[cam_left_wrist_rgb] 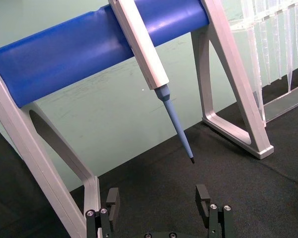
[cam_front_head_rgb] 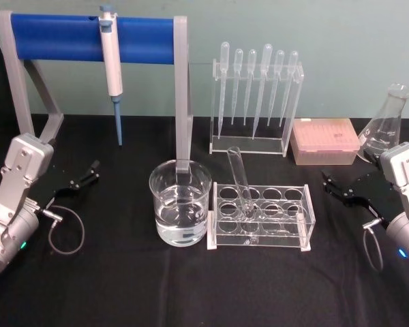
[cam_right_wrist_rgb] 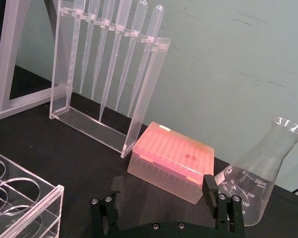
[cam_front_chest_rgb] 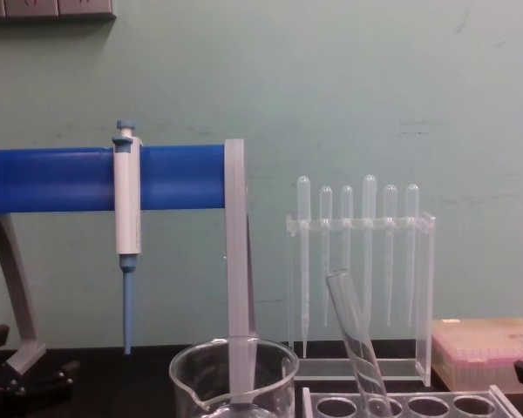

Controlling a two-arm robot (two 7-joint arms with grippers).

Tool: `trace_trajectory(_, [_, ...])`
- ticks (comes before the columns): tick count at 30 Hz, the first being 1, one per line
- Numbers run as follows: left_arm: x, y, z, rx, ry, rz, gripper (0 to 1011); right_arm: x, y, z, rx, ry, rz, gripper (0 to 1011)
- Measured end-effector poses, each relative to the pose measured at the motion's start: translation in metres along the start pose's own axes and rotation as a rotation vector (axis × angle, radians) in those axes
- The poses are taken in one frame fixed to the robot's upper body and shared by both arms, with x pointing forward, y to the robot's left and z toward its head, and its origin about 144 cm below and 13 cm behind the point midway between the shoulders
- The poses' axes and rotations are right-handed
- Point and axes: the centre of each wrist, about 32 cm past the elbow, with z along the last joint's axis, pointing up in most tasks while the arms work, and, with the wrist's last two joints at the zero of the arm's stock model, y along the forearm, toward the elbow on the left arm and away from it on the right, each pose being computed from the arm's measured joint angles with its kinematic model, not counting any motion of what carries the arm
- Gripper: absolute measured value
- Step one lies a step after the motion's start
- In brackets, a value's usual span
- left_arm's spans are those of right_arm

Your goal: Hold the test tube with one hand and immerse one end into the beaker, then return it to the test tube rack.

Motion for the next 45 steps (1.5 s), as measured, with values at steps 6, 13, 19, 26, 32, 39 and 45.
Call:
trace_trajectory(6, [0.0,0.0,0.0,0.0,0.0,0.0,1000,0.0,0.0,0.0,0.0,0.0,0.0,1002])
trace_trajectory(13, [0.0,0.0,0.0,0.0,0.0,0.0,1000,0.0,0.0,0.0,0.0,0.0,0.0,1002])
trace_trajectory(19, [0.0,0.0,0.0,0.0,0.0,0.0,1000,0.0,0.0,0.0,0.0,0.0,0.0,1002])
trace_trajectory(26, [0.0,0.0,0.0,0.0,0.0,0.0,1000,0.0,0.0,0.0,0.0,0.0,0.0,1002])
trace_trajectory(32, [0.0,0.0,0.0,0.0,0.0,0.0,1000,0.0,0.0,0.0,0.0,0.0,0.0,1002])
trace_trajectory(39, [0.0,0.0,0.0,0.0,0.0,0.0,1000,0.001,-0.018,0.01,-0.002,-0.028,-0.005,1002])
trace_trajectory(45, [0.0,0.0,0.0,0.0,0.0,0.0,1000,-0.002,-0.042,0.025,0.02,-0.023,0.028,1002])
